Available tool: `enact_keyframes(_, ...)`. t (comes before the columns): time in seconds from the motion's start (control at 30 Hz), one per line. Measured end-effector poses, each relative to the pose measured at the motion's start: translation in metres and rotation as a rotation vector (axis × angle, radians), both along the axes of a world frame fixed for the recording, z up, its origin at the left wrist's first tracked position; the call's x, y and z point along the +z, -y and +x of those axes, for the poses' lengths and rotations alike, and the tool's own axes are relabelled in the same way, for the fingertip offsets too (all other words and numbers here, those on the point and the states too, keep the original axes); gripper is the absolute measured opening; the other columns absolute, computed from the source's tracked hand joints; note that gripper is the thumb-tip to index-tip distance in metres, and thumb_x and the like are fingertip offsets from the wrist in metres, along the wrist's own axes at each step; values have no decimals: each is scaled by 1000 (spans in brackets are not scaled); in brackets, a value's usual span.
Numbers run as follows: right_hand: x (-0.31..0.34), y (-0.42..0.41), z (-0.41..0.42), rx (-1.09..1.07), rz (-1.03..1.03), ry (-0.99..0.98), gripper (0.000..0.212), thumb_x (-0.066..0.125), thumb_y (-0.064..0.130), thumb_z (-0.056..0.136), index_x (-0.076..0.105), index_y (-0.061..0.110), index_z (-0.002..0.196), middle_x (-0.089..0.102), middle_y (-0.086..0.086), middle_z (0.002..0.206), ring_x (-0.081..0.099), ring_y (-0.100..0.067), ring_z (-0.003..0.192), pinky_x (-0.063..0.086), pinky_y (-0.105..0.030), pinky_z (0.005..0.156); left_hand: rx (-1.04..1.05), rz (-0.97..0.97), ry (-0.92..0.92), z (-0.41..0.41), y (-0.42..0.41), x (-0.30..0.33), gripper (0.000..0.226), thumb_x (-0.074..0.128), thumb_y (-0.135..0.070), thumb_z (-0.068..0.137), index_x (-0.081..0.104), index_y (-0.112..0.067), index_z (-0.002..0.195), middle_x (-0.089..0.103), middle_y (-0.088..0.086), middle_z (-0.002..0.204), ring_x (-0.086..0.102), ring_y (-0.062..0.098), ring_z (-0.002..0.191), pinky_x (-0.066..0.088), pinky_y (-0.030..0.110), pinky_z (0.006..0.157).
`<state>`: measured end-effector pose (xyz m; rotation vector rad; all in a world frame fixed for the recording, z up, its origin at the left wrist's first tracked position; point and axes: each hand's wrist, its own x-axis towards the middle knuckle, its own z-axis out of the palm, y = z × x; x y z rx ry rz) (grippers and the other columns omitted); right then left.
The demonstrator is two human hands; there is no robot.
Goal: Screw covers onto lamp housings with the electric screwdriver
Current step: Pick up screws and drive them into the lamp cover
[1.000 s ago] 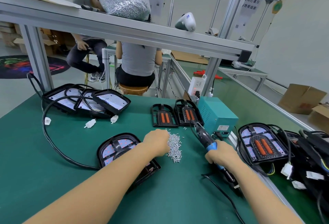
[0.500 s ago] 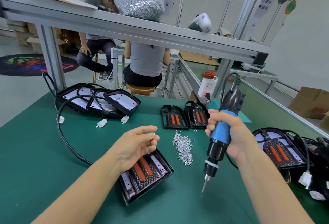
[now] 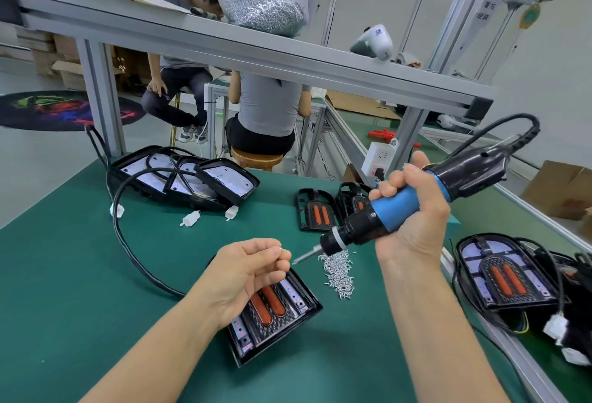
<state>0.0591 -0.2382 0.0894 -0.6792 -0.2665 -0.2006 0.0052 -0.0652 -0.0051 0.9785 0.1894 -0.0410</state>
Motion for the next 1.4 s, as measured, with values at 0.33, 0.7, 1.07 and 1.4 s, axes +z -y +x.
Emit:
enact_keyframes(0.33,7,-22,0,-79,34,73,52,56,3,71,49,14,122,48,1,55,46,-11,45,42,-22,49,16,-108,-23,-6,2,-2,30,67,3,64,69,4,94,72,18,84,69,18,63,56,22,54)
enact_keyframes(0.7,7,-22,-3,-79,22,77,44,56,3,71,53,16,113,49,3,54,46,-10,46,44,-21,51,51,-142,-20,-10,8,-3,25,67,-5,67,68,2,91,71,14,79,68,16,61,56,22,53)
enact_keyframes(1.07,4,-22,-7,-101,5,83,42,56,3,71,54,16,112,49,2,55,46,-11,46,44,-22,52,104,-100,24,-11,16,-2,23,67,-5,65,68,3,86,71,14,74,66,15,57,56,22,53)
enact_keyframes(1.4,-2,-25,-3,-165,14,85,56,56,1,71,49,12,125,48,1,55,46,-12,47,44,-24,52,283,423,131,-3,-10,-5,29,75,-10,75,70,-24,101,71,-8,99,63,5,82,49,17,69)
